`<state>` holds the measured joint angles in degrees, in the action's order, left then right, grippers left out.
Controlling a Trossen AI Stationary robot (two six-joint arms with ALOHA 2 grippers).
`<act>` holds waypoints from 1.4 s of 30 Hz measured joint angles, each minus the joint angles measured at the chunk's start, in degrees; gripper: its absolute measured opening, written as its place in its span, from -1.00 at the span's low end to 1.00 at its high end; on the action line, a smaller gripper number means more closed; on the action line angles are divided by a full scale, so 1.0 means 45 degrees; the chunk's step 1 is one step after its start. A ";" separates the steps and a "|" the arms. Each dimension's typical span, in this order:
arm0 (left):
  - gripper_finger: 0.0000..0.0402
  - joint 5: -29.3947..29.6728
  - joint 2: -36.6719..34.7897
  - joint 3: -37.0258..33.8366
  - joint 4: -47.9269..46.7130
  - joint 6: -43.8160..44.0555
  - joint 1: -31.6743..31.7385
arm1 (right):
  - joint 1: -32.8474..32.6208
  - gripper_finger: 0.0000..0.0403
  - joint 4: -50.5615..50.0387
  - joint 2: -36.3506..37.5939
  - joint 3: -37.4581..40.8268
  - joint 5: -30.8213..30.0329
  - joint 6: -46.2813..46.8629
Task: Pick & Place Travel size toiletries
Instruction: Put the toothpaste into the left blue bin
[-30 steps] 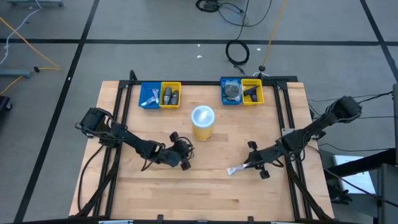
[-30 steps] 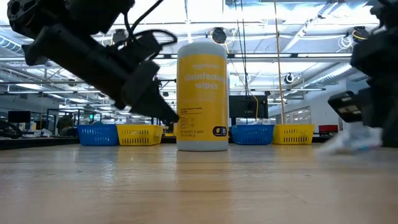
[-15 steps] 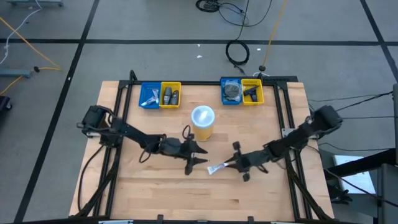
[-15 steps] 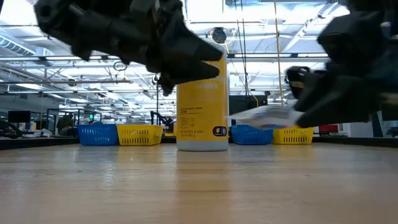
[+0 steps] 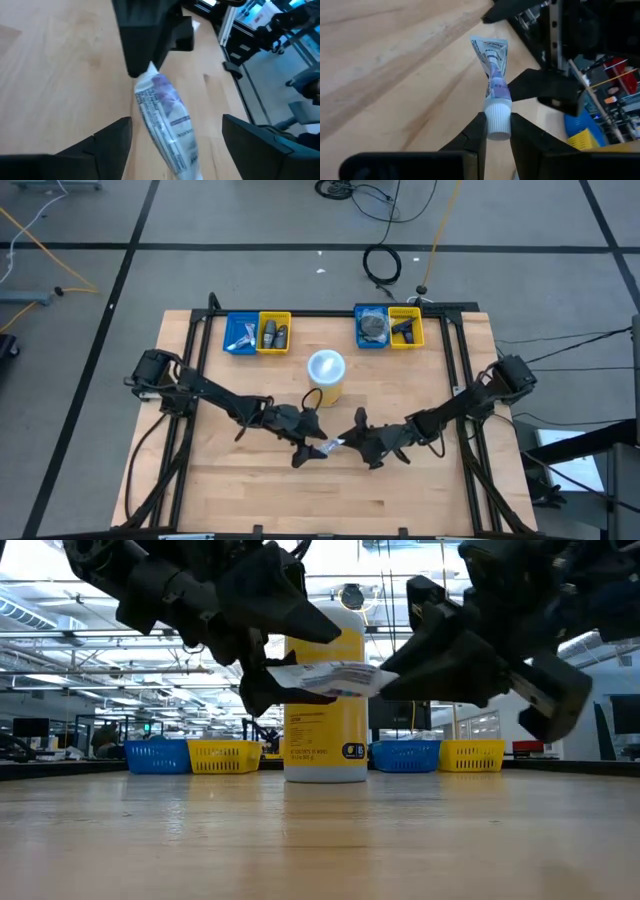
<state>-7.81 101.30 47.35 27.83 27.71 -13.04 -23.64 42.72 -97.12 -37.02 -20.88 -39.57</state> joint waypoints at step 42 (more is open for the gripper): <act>-0.89 -0.2025 -0.0804 0.0005 -0.3490 0.0799 -0.0009 | -0.0180 -0.11 -0.0346 0.1602 0.0053 -0.2097 -0.0711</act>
<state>-16.93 97.68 47.37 12.13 31.30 -13.08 -24.45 41.17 -89.91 -36.78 -30.31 -42.77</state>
